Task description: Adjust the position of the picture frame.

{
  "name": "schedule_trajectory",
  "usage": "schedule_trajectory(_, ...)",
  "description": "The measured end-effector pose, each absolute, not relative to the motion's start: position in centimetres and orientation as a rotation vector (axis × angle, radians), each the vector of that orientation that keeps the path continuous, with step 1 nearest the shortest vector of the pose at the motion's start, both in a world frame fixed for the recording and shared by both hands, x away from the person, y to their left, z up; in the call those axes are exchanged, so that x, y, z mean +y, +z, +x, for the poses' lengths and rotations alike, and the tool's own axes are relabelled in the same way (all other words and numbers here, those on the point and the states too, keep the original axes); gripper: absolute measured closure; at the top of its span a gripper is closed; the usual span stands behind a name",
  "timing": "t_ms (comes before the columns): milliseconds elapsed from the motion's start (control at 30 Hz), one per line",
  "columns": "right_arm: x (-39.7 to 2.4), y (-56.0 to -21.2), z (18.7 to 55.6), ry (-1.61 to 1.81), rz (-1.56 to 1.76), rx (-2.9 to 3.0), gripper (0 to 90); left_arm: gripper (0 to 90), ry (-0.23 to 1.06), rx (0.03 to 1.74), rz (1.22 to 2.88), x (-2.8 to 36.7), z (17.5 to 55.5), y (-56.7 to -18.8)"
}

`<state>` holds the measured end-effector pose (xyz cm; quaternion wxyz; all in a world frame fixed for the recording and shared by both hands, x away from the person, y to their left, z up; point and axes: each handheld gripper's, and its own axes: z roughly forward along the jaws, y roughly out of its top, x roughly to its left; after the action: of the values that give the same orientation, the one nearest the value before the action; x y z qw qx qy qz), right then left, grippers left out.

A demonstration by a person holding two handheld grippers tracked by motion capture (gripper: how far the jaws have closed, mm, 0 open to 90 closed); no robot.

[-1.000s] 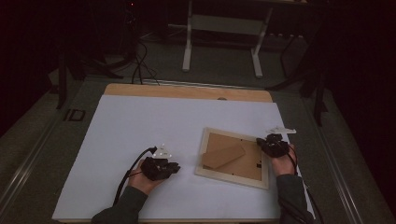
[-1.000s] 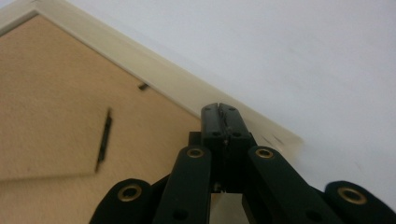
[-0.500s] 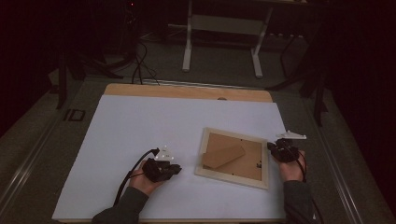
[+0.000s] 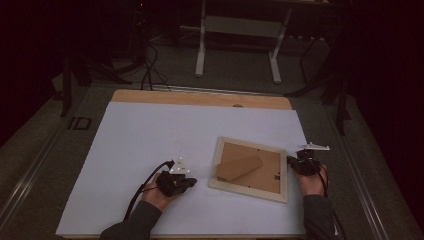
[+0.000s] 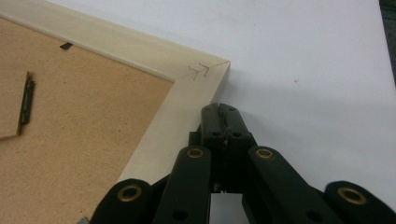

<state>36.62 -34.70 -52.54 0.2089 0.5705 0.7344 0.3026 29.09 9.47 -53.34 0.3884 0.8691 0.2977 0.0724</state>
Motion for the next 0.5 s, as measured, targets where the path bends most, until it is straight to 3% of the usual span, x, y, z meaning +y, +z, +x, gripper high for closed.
schedule_trajectory(500,-33.7,-52.6,36.6,0.865,1.606,2.060,90.0,89.8,0.133,0.692,2.258,7.9,28.6,-53.7)
